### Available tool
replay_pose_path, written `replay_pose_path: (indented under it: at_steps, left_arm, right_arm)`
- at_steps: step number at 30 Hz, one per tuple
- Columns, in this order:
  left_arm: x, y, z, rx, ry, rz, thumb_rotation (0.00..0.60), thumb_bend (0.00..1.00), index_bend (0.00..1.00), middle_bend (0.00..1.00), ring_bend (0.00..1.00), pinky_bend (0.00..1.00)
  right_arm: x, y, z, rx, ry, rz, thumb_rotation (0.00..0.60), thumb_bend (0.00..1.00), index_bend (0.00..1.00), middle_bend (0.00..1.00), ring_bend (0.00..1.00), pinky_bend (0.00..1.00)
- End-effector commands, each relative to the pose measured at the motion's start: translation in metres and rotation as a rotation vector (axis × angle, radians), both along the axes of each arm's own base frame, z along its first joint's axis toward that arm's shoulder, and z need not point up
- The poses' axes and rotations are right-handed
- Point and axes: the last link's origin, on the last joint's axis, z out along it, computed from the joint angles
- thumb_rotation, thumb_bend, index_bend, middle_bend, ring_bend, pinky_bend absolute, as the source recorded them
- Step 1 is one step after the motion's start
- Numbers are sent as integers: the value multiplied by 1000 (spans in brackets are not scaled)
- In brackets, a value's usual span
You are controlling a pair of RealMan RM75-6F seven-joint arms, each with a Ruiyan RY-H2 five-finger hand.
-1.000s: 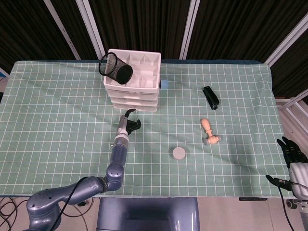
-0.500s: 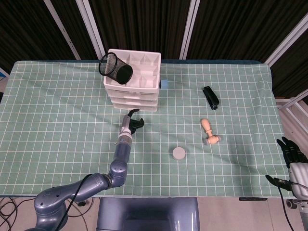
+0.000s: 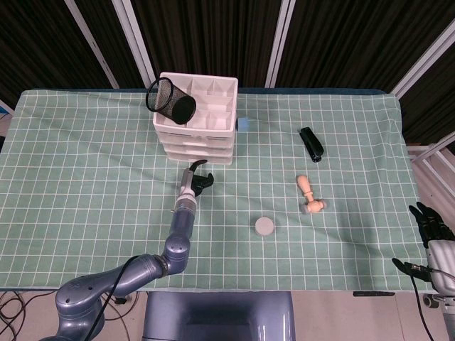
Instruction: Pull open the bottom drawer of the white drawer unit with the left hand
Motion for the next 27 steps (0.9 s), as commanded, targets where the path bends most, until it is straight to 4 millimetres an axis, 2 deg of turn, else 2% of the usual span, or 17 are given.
replay_pose_path:
  at_steps: [1,16,27]
  left_arm:
    - [1,1,-1,1,-4,-4,600,539,213,1000,1000,1000]
    - [1,3,-5,1,-7,-12,600,539,276,1000,1000,1000]
    - [-1,-5,-5,-11,-7,-19,600,539,290,1000,1000,1000]
  right_arm:
    - [0,0,0,0,0,-1,600,22,0,0,0,209]
    - [0,-1,0,0,-5,-8,600,24,0,0,0,209]
    - [0,0,0,-3,-7,-8,600,25,0,0,0,209]
